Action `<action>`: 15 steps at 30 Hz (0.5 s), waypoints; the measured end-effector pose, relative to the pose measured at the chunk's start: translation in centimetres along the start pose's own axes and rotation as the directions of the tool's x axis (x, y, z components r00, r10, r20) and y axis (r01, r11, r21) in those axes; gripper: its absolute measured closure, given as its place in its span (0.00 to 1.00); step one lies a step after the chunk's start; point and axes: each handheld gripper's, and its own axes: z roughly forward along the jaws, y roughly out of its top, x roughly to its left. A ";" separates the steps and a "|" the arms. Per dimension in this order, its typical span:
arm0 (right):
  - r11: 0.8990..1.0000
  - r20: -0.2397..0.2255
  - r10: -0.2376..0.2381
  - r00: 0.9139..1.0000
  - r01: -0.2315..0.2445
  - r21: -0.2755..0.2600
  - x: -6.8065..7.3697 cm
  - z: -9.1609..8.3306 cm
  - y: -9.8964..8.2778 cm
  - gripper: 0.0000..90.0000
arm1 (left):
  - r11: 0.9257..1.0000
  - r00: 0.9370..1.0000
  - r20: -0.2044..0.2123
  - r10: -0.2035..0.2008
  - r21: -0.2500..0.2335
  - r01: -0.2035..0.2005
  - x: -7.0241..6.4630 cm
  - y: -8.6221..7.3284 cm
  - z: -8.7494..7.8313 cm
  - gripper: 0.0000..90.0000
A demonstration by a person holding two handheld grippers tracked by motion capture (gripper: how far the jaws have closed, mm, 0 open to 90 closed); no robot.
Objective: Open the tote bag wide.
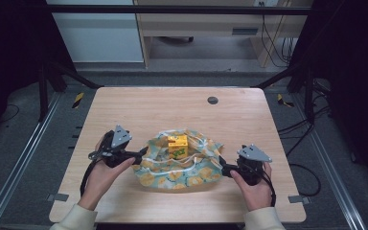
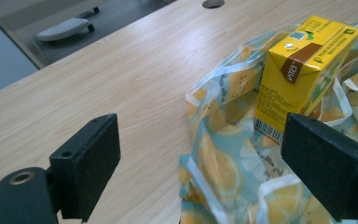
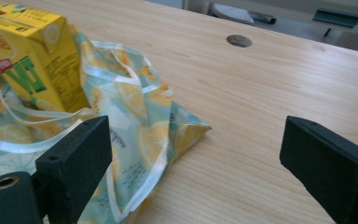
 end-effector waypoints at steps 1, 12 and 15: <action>1.000 0.008 0.003 1.000 -0.003 -0.001 -0.1 -0.1 0.0 0.11 | 1.000 1.000 -0.003 -0.002 -0.003 0.002 0.0 -0.3 -0.5 0.12; 0.999 0.134 0.034 0.990 -0.037 0.018 -2.0 -1.3 -0.7 0.08 | 0.999 0.998 -0.057 -0.031 0.016 0.032 1.8 -3.6 -4.7 0.09; 0.998 0.158 0.044 0.987 -0.049 0.031 -2.8 -1.7 -1.1 0.07 | 0.998 0.995 -0.072 -0.063 0.016 0.064 2.7 -4.5 -5.0 0.08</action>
